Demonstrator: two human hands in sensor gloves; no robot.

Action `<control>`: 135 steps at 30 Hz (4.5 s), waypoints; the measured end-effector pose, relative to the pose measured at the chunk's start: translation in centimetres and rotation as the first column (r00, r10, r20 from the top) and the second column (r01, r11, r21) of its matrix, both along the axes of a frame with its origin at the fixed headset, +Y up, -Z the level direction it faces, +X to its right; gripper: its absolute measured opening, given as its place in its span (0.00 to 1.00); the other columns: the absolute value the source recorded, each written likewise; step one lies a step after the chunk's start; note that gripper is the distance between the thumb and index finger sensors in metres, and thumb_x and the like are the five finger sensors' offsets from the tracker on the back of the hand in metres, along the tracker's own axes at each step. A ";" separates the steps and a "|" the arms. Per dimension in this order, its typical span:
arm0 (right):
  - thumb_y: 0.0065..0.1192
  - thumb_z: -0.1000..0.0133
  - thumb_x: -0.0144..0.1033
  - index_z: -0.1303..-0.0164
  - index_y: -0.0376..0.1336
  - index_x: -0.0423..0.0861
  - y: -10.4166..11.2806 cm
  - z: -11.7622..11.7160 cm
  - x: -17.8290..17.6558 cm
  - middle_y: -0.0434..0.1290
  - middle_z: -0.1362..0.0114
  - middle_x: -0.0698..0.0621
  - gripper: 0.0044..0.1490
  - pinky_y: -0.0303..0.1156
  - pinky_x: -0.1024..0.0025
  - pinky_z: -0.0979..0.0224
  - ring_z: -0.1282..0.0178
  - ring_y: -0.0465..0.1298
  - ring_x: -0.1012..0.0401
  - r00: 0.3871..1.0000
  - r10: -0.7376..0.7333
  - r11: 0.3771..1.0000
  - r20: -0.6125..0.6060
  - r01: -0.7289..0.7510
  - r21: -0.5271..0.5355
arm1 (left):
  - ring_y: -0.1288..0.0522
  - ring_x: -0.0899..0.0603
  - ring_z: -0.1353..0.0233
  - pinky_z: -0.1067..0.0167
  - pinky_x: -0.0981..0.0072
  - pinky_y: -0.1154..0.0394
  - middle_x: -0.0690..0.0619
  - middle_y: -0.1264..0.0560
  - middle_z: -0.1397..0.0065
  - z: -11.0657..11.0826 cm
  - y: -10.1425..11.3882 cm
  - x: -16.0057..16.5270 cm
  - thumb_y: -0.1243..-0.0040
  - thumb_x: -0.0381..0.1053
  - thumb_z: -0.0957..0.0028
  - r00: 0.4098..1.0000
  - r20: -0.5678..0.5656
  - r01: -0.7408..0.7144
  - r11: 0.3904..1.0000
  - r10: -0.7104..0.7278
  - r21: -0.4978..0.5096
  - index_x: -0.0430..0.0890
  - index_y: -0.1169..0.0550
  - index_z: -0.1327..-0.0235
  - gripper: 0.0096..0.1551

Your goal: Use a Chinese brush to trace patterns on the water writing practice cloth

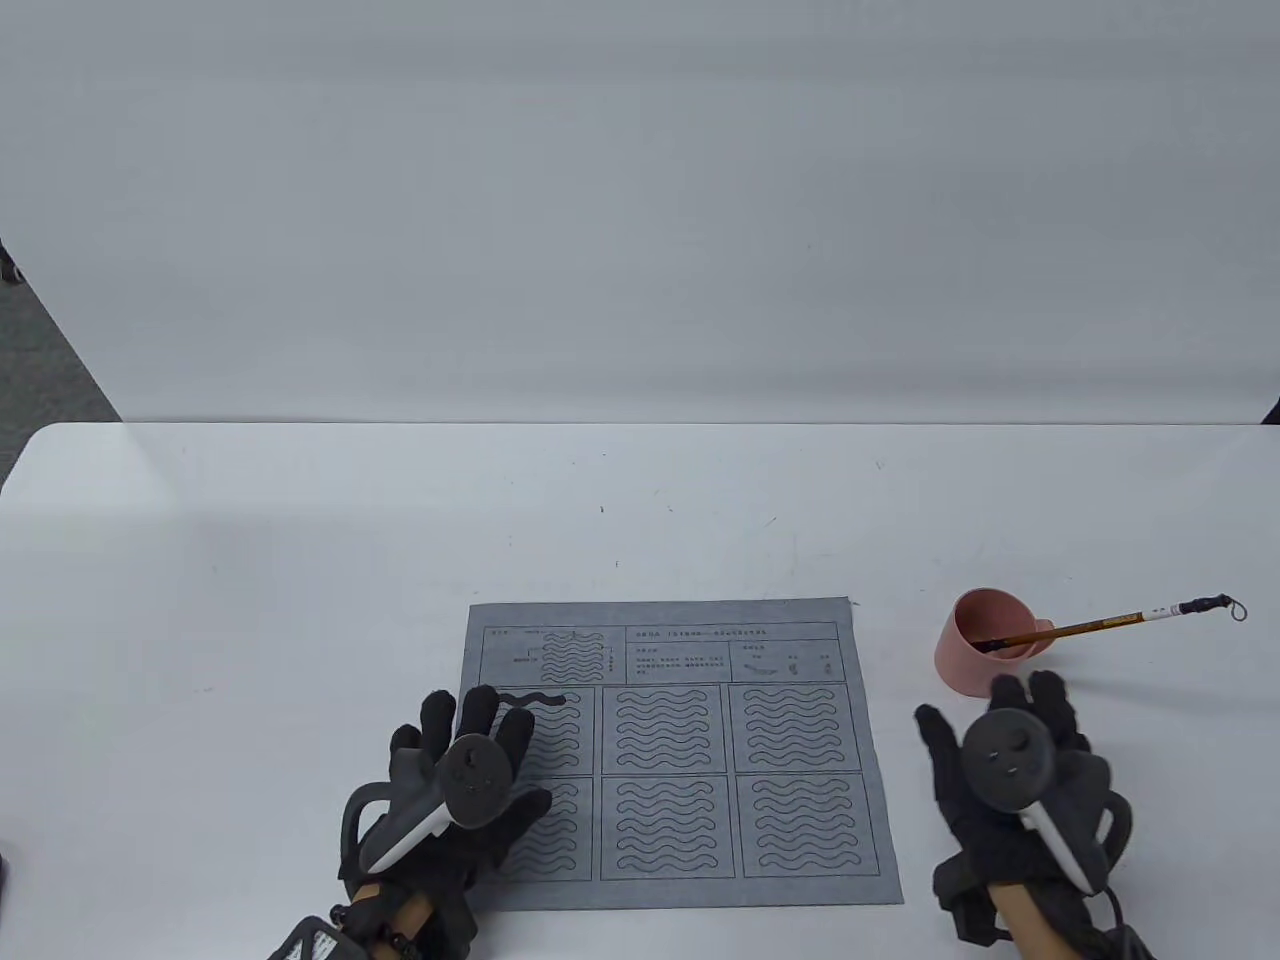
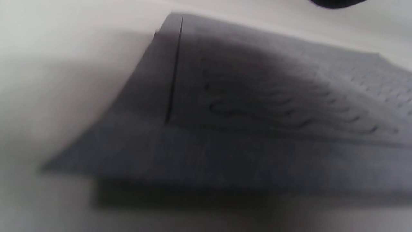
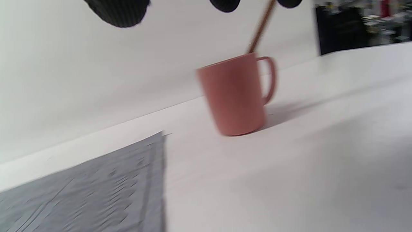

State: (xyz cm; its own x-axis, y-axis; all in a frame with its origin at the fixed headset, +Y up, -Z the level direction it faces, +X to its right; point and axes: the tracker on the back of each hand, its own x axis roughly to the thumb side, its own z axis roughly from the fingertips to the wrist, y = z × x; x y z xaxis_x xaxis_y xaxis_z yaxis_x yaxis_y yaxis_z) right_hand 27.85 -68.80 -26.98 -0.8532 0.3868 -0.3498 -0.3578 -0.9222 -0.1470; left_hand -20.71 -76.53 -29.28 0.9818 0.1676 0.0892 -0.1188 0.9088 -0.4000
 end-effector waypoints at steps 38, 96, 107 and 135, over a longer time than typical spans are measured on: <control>0.55 0.36 0.40 0.31 0.62 0.39 1.3 -1.3 10.9 0.71 0.29 0.36 0.27 0.66 0.34 0.33 0.33 0.72 0.39 0.908 -0.413 0.791 -0.067 0.395 0.468 | 0.81 0.35 0.20 0.25 0.33 0.72 0.58 0.79 0.19 1.9 -2.1 3.6 0.52 0.72 0.50 0.973 0.226 0.101 0.963 -0.044 -0.248 0.75 0.65 0.27 0.48; 0.62 0.39 0.38 0.41 0.63 0.34 1.4 0.6 14.7 0.80 0.40 0.39 0.24 0.82 0.48 0.48 0.50 0.87 0.49 0.817 -0.575 0.690 0.039 0.459 0.560 | 0.84 0.36 0.21 0.26 0.33 0.75 0.59 0.82 0.21 2.0 -2.3 3.7 0.56 0.72 0.50 0.972 0.231 0.112 0.955 -0.047 -0.275 0.74 0.69 0.29 0.49; 0.55 0.40 0.28 0.34 0.57 0.34 1.2 -0.5 13.0 0.73 0.31 0.36 0.26 0.79 0.43 0.39 0.39 0.83 0.42 0.805 -0.585 0.675 -0.097 0.550 0.492 | 0.84 0.36 0.22 0.26 0.33 0.75 0.59 0.82 0.21 2.0 -2.3 3.7 0.56 0.72 0.50 0.971 0.233 0.114 0.955 -0.049 -0.275 0.74 0.69 0.29 0.49; 0.60 0.40 0.29 0.36 0.60 0.33 3.5 -0.4 5.1 0.77 0.35 0.37 0.25 0.84 0.49 0.45 0.45 0.86 0.46 0.668 -0.578 0.536 -0.468 0.744 0.400 | 0.76 0.34 0.18 0.25 0.32 0.69 0.52 0.73 0.16 2.6 -0.3 4.1 0.53 0.70 0.48 0.957 0.280 0.154 0.951 -0.076 -0.266 0.69 0.59 0.22 0.46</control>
